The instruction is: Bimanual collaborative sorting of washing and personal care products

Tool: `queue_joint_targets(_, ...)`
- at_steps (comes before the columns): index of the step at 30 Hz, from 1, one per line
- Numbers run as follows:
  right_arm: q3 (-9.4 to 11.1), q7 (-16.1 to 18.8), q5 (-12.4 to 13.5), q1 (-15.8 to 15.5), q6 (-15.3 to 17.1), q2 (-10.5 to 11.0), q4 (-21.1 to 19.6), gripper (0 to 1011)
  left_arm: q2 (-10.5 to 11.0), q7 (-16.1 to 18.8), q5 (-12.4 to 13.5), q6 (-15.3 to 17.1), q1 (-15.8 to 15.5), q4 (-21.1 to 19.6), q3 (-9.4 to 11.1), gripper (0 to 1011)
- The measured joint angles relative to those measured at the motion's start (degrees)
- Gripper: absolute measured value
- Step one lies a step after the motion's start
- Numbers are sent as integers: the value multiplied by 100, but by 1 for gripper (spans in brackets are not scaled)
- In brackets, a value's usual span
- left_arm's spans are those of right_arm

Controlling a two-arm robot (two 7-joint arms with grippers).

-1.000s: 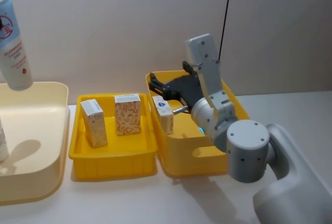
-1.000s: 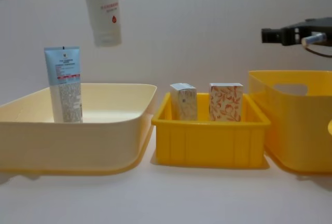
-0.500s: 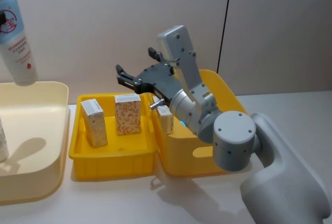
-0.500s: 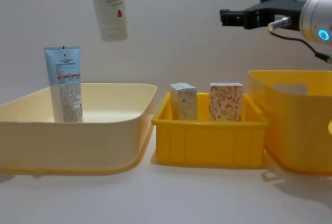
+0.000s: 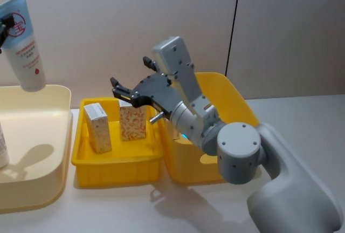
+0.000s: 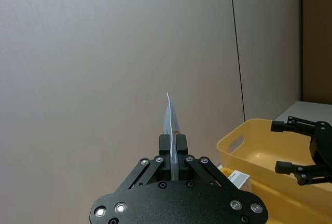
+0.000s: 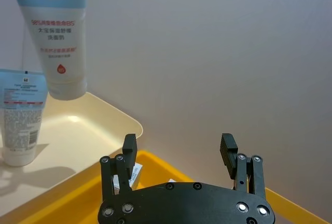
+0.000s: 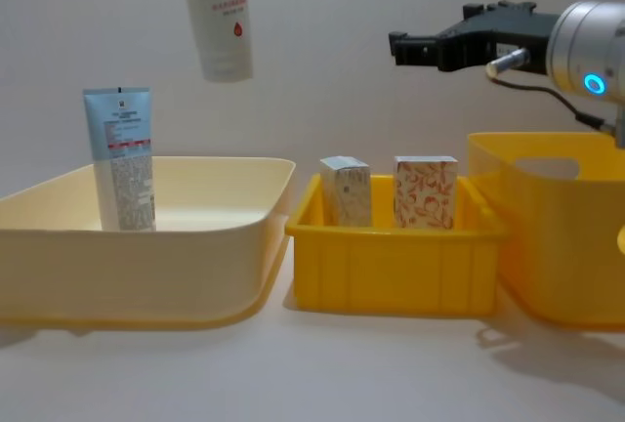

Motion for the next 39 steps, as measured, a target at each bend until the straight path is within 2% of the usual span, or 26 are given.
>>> queue_joint_targets(8,-125,151,-29,-26,3,-2,-14,1001,19,9,-11,3,4,-43,57,70)
queue_joint_targets(18,-342,623,94,73,-17,-27,77,1001,29,-42,-67,-43,5,-11,119,70)
queue_joint_targets(20,-398,783,181,150,-50,-69,142,1001,37,-123,-99,-87,-3,27,143,70)
queue_joint_targets(28,-495,1019,372,395,-124,-262,347,1001,79,-332,-171,-203,-24,113,203,70)
queue_joint_targets(39,-601,966,453,700,-161,-562,651,1001,160,-476,-219,-246,-32,128,285,70)
